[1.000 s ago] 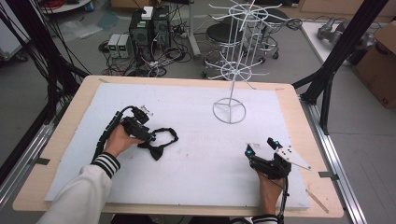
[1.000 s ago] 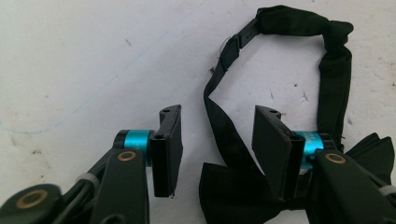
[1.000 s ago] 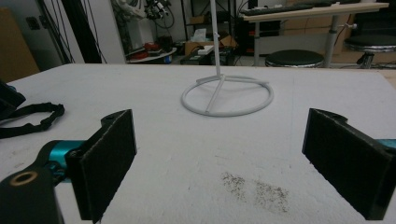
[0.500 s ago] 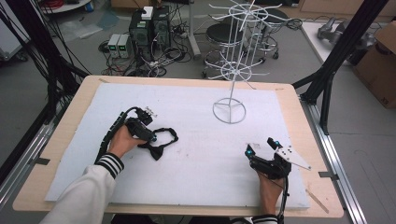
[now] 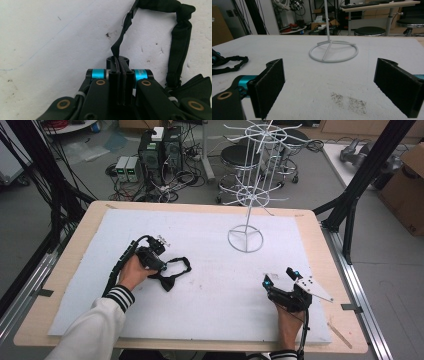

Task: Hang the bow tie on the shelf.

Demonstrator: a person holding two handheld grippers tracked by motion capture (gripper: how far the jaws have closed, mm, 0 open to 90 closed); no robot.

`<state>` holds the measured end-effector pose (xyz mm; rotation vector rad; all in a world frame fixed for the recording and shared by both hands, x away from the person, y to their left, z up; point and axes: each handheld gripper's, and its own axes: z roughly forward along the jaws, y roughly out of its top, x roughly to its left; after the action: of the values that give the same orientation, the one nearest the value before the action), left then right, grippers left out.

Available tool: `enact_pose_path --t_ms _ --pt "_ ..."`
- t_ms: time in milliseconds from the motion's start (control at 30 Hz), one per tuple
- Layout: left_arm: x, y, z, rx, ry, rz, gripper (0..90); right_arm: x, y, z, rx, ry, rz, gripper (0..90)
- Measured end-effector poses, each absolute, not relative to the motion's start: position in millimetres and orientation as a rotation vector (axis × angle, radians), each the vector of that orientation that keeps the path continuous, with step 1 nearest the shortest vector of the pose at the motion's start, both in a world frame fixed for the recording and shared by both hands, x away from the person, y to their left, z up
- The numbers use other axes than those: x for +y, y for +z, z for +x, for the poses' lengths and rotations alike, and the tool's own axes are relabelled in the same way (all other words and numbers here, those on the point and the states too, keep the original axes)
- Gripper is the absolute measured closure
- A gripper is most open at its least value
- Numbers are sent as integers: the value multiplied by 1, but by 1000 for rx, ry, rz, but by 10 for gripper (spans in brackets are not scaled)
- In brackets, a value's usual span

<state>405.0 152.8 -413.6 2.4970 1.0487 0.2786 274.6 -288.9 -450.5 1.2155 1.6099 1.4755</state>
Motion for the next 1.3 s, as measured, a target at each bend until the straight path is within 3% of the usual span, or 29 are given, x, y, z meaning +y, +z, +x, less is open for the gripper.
enact_pose_path --t_ms 367,833,1300 --pt "155 -409 403 1041 259 2417 883 -289 -450 275 1610 1475 1215 88" --pt "164 -386 393 927 396 2225 886 -289 -450 275 1608 1475 1214 89" --pt "165 -371 385 825 409 2066 889 -289 -451 274 1606 1475 1209 89"
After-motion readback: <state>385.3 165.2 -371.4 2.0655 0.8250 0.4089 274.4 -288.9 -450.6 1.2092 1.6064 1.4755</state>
